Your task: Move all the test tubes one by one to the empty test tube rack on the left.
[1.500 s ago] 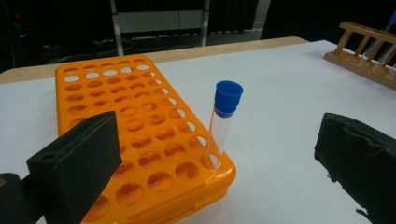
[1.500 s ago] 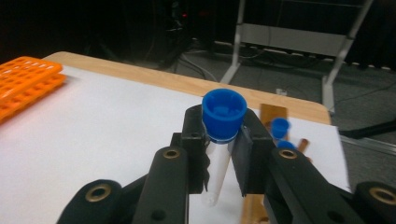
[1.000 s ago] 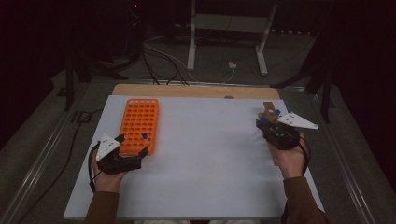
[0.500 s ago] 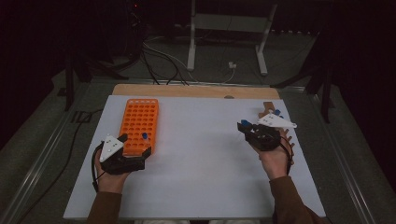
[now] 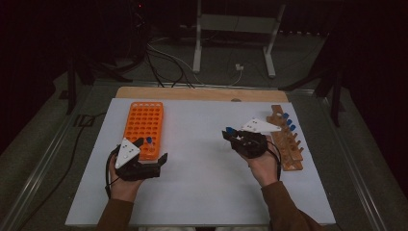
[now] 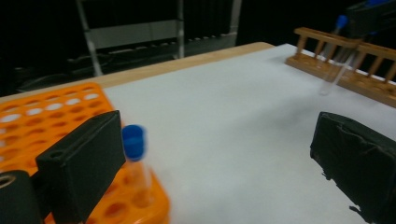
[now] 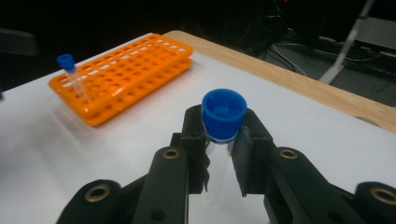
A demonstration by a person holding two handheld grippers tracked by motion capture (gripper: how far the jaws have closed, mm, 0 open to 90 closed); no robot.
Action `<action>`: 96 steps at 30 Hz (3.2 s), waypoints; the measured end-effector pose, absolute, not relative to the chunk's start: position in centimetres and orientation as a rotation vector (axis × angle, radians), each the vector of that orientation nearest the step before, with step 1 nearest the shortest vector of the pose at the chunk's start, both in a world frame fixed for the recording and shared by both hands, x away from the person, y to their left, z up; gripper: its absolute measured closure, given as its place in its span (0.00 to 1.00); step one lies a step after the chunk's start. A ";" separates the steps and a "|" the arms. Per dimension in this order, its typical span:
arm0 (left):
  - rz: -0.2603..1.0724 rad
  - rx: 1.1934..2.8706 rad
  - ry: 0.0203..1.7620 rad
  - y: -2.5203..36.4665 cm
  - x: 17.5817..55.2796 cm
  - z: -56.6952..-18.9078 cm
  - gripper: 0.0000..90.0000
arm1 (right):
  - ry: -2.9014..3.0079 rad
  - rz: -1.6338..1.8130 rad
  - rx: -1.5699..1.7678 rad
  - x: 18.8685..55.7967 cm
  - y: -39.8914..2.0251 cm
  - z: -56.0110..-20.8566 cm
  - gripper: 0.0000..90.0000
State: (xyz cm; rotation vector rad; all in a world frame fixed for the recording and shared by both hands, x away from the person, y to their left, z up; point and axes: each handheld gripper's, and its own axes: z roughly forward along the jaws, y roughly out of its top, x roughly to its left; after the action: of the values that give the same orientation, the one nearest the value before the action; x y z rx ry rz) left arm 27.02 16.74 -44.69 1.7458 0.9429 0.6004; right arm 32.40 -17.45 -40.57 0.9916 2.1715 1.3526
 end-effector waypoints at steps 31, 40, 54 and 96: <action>0.443 1.895 0.754 9.2 28.5 -45.4 0.63 | 2.369 1.472 0.855 30.9 -9.5 -40.8 0.84; 0.458 1.884 0.736 9.4 28.4 -45.3 0.82 | 2.389 1.464 0.838 30.7 -9.1 -41.0 0.84; 0.466 1.868 0.770 11.0 28.6 -45.2 0.86 | 2.318 1.514 0.913 31.1 -10.5 -40.6 0.20; 0.600 1.736 0.988 20.7 27.4 -44.2 0.86 | 2.126 1.401 1.090 29.9 -21.3 -42.5 0.00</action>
State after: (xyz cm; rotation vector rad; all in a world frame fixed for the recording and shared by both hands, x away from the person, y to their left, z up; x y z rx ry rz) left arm 27.42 20.75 -44.18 1.7356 0.9885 0.5998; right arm 29.92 -21.28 -42.50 1.0899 2.1258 1.4009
